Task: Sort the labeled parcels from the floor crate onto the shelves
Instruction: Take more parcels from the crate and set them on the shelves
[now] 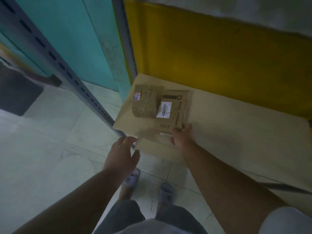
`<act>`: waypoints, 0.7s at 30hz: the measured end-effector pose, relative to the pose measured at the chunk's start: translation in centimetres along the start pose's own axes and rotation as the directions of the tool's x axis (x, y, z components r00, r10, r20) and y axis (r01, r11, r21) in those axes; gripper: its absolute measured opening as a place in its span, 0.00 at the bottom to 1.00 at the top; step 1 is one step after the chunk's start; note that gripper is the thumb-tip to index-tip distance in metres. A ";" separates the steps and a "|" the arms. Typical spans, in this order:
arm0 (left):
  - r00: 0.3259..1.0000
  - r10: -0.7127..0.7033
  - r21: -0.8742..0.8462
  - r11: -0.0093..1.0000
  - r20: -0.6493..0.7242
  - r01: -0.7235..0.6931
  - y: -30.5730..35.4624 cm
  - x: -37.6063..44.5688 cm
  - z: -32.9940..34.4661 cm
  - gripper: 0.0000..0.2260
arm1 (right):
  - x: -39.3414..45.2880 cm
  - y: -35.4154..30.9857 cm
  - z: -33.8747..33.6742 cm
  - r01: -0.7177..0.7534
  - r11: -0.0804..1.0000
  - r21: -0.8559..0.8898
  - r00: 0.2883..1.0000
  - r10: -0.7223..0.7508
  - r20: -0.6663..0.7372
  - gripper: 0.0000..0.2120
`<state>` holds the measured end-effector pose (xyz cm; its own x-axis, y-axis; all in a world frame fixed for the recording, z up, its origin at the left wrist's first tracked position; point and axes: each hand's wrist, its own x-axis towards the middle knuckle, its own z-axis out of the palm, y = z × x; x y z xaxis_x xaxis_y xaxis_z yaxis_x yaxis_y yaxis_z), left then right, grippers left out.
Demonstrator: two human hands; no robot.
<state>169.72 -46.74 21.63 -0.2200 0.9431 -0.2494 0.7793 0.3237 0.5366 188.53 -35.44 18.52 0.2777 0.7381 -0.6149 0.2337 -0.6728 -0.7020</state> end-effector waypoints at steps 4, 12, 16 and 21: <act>1.000 0.020 0.044 0.999 0.013 -0.020 0.0 -0.1 0.5 0.17 | -0.5 0.3 0.1 0.101 0.854 -0.511 0.993 -0.118 -0.001 0.22; 1.000 0.026 0.092 0.995 0.014 -0.028 1.4 -3.6 -1.4 0.18 | -8.8 -0.9 -4.7 0.546 0.420 -0.725 0.783 -0.563 0.264 0.27; 1.000 0.015 0.164 0.986 0.026 -0.019 -0.6 -5.9 -3.2 0.19 | -14.1 -1.9 -4.2 0.688 0.301 -0.660 0.639 -0.683 0.354 0.26; 0.997 -0.079 0.199 0.977 -0.020 0.081 -7.4 -9.3 -7.0 0.21 | -22.1 -4.4 1.0 0.791 0.153 -0.592 0.483 -0.751 0.450 0.26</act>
<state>161.89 -57.37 25.61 -0.2928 0.9160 -0.2744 0.8599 0.3777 0.3433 180.39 -48.74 34.84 -0.4607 0.8849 0.0690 0.8075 0.4502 -0.3811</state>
